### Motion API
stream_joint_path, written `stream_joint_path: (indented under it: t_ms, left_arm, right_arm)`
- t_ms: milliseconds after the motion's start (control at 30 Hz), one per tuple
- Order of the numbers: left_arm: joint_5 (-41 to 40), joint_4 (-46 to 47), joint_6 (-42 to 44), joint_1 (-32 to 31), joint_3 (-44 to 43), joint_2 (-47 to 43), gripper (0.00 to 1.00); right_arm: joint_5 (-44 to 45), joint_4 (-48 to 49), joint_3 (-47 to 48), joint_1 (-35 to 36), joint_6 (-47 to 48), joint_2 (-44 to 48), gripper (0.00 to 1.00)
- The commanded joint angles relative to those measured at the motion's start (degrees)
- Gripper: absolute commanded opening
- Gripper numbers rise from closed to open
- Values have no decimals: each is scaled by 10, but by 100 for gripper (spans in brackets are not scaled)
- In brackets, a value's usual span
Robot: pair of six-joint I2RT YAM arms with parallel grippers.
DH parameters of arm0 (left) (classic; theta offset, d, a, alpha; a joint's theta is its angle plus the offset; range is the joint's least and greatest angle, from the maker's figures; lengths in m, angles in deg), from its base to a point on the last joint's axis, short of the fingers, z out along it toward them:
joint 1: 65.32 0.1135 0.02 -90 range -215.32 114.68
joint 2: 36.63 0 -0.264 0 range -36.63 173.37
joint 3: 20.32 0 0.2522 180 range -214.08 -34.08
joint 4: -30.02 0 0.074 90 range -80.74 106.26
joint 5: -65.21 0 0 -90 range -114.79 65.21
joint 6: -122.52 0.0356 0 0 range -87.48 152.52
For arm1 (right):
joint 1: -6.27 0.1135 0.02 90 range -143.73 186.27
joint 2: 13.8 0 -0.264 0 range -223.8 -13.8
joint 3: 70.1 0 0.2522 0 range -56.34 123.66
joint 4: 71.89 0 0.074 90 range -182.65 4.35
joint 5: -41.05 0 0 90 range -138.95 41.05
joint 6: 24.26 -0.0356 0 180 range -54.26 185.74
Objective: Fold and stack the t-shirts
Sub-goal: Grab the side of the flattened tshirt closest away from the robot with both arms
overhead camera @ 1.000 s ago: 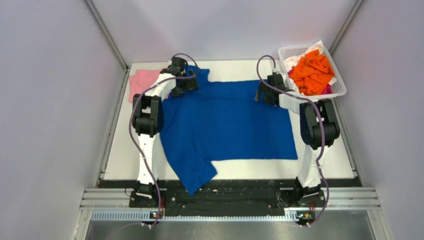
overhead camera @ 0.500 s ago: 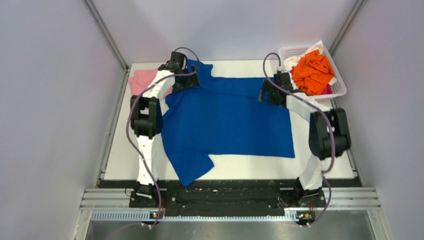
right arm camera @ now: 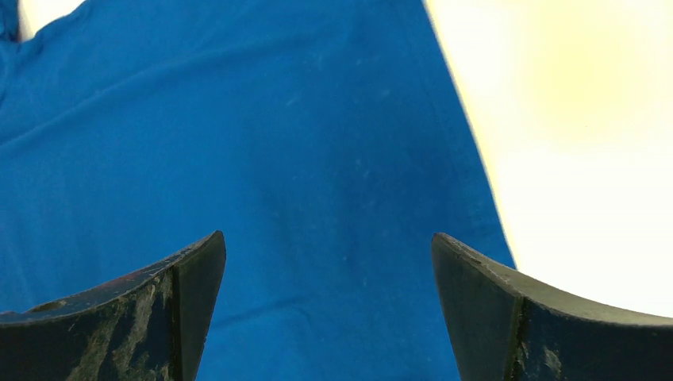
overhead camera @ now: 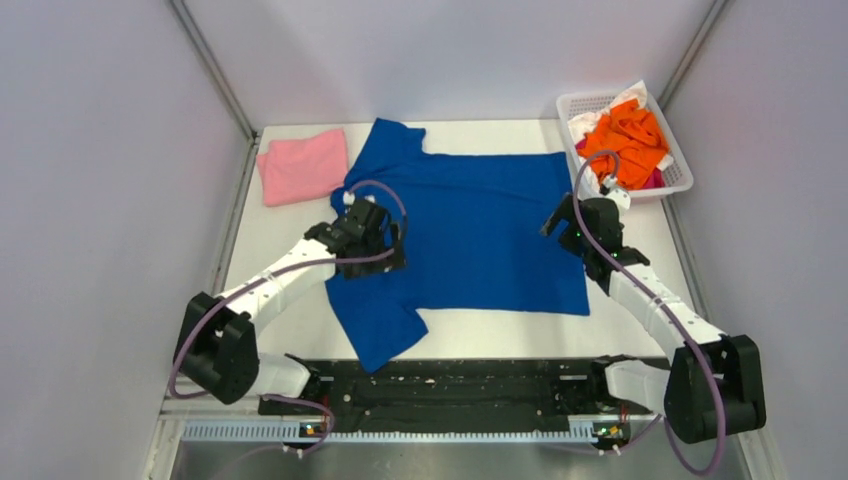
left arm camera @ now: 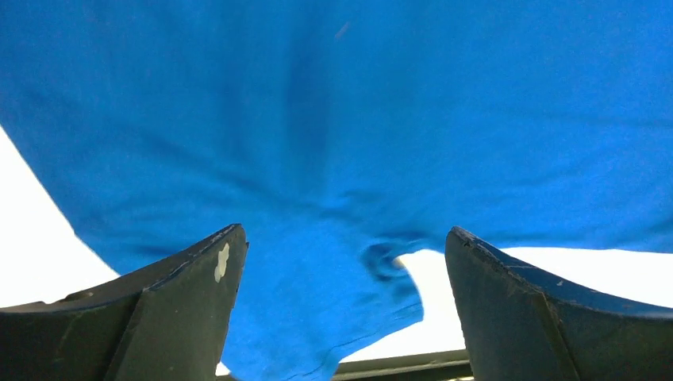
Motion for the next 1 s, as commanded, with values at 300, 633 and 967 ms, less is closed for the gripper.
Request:
stream_joint_path:
  t_ms: [300,633,967]
  left_arm:
    - [44,121,-29,63,21,185,99]
    - [11,48,16,107,-97,276,99]
    - [-63,-85,-26,75,3,58,99]
  right_arm:
    - [-22,97,3,79,-37,-123,99]
    - [14,85,97,81,-21,-315,99]
    - [64,19,90,81,-39,-189,99]
